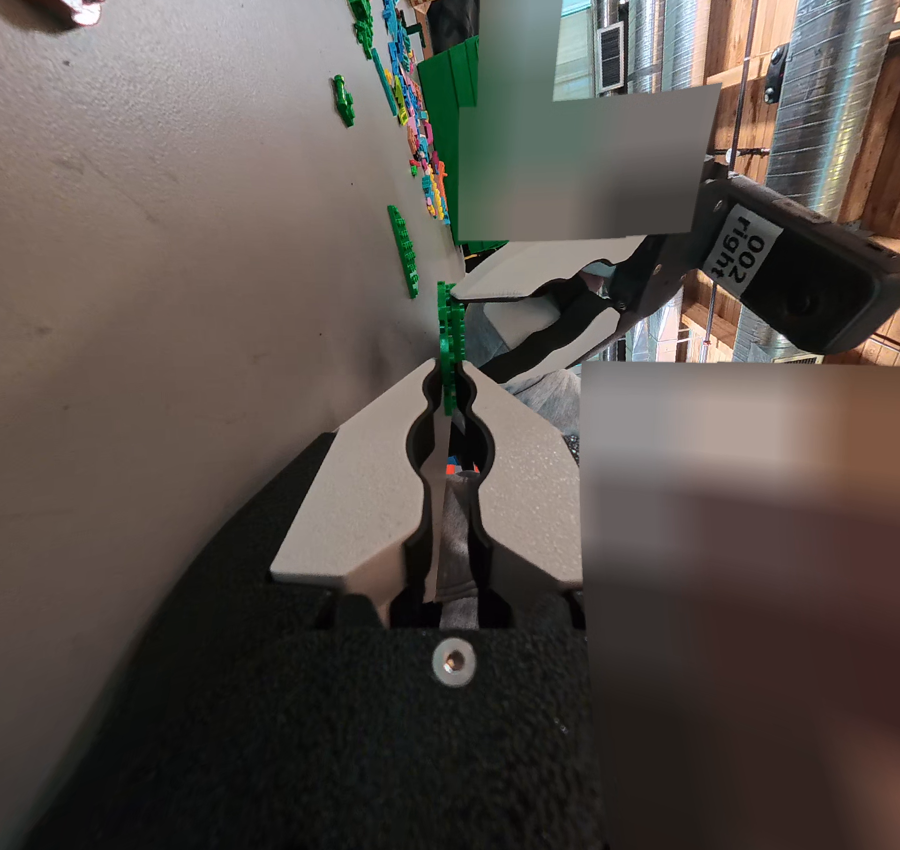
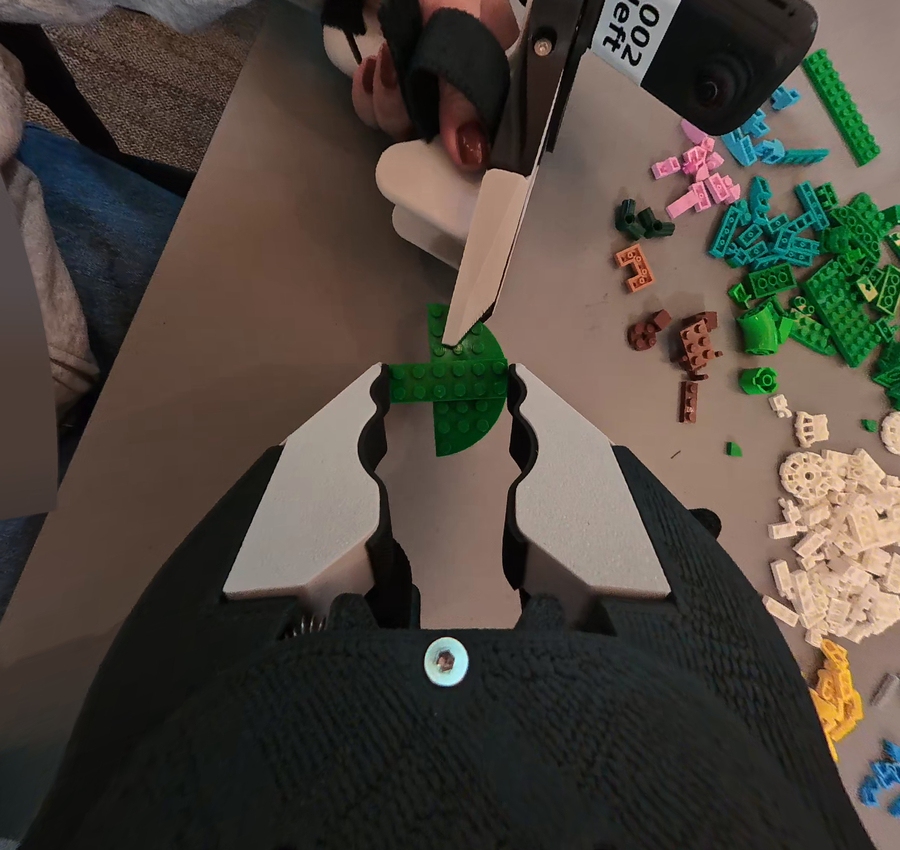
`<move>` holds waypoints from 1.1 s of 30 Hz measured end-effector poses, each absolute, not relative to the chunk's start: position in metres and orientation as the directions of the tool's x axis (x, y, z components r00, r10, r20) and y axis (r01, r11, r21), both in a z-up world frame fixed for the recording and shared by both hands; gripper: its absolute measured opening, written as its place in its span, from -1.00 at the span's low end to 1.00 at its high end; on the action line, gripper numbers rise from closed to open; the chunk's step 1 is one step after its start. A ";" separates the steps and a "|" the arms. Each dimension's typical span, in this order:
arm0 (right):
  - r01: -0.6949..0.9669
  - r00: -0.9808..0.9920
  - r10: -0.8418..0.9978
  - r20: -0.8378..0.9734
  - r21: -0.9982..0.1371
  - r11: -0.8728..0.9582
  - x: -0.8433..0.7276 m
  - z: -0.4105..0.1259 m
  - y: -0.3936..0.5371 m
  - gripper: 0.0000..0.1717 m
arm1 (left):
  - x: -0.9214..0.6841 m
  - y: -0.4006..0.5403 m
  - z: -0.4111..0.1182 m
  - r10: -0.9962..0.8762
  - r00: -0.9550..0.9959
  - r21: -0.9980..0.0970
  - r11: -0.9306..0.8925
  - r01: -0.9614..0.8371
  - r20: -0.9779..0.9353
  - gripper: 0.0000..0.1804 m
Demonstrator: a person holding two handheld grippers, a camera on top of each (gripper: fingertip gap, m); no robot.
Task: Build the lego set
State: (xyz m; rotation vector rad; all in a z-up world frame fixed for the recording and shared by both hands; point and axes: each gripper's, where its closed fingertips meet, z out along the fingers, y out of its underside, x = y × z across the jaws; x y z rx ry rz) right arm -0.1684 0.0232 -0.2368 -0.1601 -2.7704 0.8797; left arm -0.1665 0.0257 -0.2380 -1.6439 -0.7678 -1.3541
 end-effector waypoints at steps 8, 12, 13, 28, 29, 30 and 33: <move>0.052 -0.959 0.202 0.200 -0.576 0.816 -0.171 -0.235 0.022 -0.45 | -0.169 0.026 -0.237 -0.062 0.221 -0.225 -0.438 0.870 0.973 -0.98; 0.044 -0.960 0.196 0.201 -0.581 0.813 -0.170 -0.235 0.022 -0.45 | -0.169 0.026 -0.236 -0.067 0.218 -0.225 -0.435 0.872 0.974 -0.99; 0.041 -0.960 0.193 0.201 -0.581 0.813 -0.170 -0.235 0.022 -0.45 | -0.169 0.026 -0.236 -0.066 0.218 -0.225 -0.435 0.872 0.974 -0.99; 0.037 -0.958 0.195 0.209 -0.585 0.810 -0.171 -0.235 0.023 -0.39 | -0.170 0.025 -0.235 -0.072 0.214 -0.224 -0.433 0.873 0.974 -0.98; 0.039 -0.958 0.197 0.209 -0.586 0.809 -0.171 -0.235 0.023 -0.37 | -0.170 0.025 -0.235 -0.072 0.214 -0.224 -0.432 0.874 0.974 -0.99; 0.039 -0.957 0.199 0.209 -0.589 0.807 -0.171 -0.234 0.023 -0.35 | -0.170 0.025 -0.235 -0.072 0.213 -0.224 -0.432 0.874 0.974 -0.99; 0.033 -0.946 0.217 0.241 -0.594 0.804 -0.173 -0.229 0.028 -0.21 | -0.170 0.025 -0.235 -0.072 0.213 -0.223 -0.431 0.874 0.974 -0.99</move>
